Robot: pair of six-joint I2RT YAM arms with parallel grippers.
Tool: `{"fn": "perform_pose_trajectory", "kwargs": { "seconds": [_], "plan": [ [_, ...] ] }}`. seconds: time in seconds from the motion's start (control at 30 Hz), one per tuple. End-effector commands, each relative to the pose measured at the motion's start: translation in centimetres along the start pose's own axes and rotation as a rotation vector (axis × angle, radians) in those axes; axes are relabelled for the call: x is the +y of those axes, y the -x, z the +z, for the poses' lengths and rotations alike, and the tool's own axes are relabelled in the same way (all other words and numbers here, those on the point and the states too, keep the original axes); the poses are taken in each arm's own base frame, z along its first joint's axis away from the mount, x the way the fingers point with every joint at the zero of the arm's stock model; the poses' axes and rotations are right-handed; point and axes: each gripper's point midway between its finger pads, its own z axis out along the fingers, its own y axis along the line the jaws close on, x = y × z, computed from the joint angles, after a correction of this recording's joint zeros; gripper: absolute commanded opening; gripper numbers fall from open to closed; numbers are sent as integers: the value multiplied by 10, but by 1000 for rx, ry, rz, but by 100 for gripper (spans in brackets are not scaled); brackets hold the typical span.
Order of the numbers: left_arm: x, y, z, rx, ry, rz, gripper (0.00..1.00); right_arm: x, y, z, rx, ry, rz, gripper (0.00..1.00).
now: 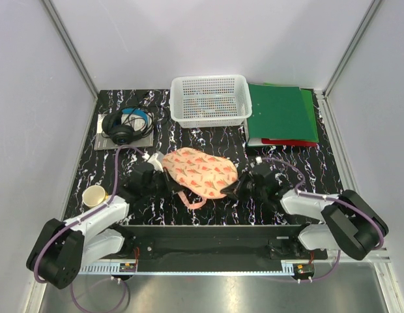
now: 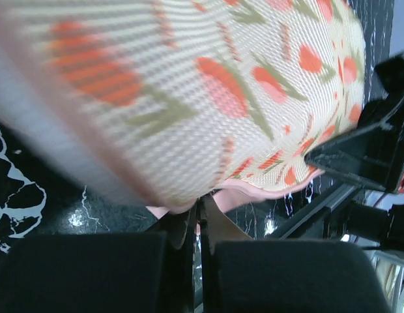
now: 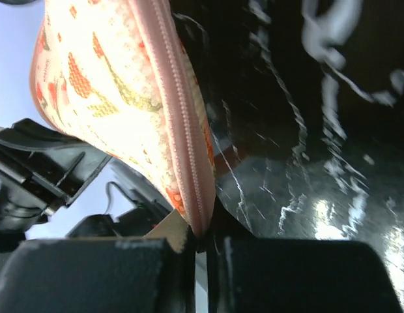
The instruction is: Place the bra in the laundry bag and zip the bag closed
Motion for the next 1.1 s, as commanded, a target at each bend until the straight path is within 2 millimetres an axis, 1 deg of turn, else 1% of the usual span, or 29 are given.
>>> {"fn": "perform_pose_trajectory", "kwargs": {
  "seconds": [0.0, 0.03, 0.07, 0.1, 0.13, 0.17, 0.2, 0.23, 0.27, 0.3, 0.33, 0.37, 0.4, 0.47, 0.5, 0.53, 0.57, 0.6, 0.67, 0.7, 0.77, 0.8, 0.83, 0.87, 0.9, 0.97, 1.0, 1.03, 1.07],
  "plan": [
    [-16, -11, -5, 49, -79, 45, 0, 9, 21, 2, 5, -116, -228, 8],
    [-25, -20, -4, 70, -97, 42, 0, 11, 25, 5, 5, -125, -244, 13],
    [-32, -21, -4, 57, -124, 43, 0, 29, 33, 8, -11, -100, -258, 19],
    [-43, -29, -4, 76, -157, 20, 0, 32, 34, 11, -4, -107, -258, 32],
    [-50, -31, -4, 77, -183, 12, 0, 32, 31, 16, 29, -110, -253, 37],
    [-57, -32, -2, 69, -211, 5, 0, 40, 30, 19, 44, -97, -252, 45],
    [-64, -36, -2, 84, -229, -8, 0, 42, 26, 21, 63, -89, -223, 56],
    [-66, -35, 0, 83, -227, -12, 0, 35, 20, 23, 75, -103, -213, 62],
    [-68, -35, 2, 85, -229, -16, 0, 34, 11, 24, 84, -100, -214, 67],
    [-71, -36, 3, 89, -233, -20, 0, 34, 8, 22, 72, -102, -198, 75],
    [-73, -35, 5, 85, -237, -20, 0, 21, 2, 19, 71, -128, -181, 78],
    [-75, -34, 6, 87, -237, -22, 0, 17, -5, 16, 71, -133, -174, 82],
    [-75, -37, 7, 94, -235, -20, 0, 22, -3, 9, 28, -117, -150, 85],
    [-78, -37, 11, 97, -238, -17, 0, 3, -6, -3, 0, -162, -123, 99],
    [-79, -40, 13, 106, -237, -19, 0, 10, 3, -12, -68, -146, -120, 100],
    [-80, -40, 15, 109, -240, -20, 0, 3, 6, -20, -96, -178, -122, 100],
    [-80, -42, 16, 111, -241, -23, 0, -11, 8, -29, -113, -246, -128, 100],
    [-81, -44, 17, 122, -244, -27, 0, -7, 17, -39, -173, -242, -144, 100],
    [-82, -47, 19, 131, -248, -30, 0, -11, 13, -46, -162, -241, -132, 100],
    [-84, -49, 19, 136, -252, -29, 0, -4, 5, -48, -130, -202, -96, 100],
    [-85, -51, 20, 138, -253, -29, 0, 7, -6, -44, -102, -133, -66, 100],
    [-86, -51, 21, 137, -255, -31, 0, 14, -8, -41, -101, -104, -21, 100],
    [-87, -51, 21, 134, -258, -32, 0, 19, -18, -38, -82, -80, -18, 100],
    [-88, -52, 21, 136, -257, -33, 0, 39, -17, -35, -93, 1, -10, 100],
    [-90, -52, 21, 134, -262, -31, 0, 38, -18, -28, -96, -10, 17, 98],
    [-92, -53, 21, 137, -263, -27, 0, 57, -21, -19, -85, 34, 26, 93],
    [-92, -55, 21, 141, -262, -26, 0, 51, -23, -9, -71, 5, 57, 79],
    [-92, -55, 21, 138, -260, -27, 0, 57, -24, -4, -65, 18, 71, 69],
    [-92, -56, 21, 141, -261, -29, 0, 68, -25, 1, -61, 62, 101, 62]
  ]
}}
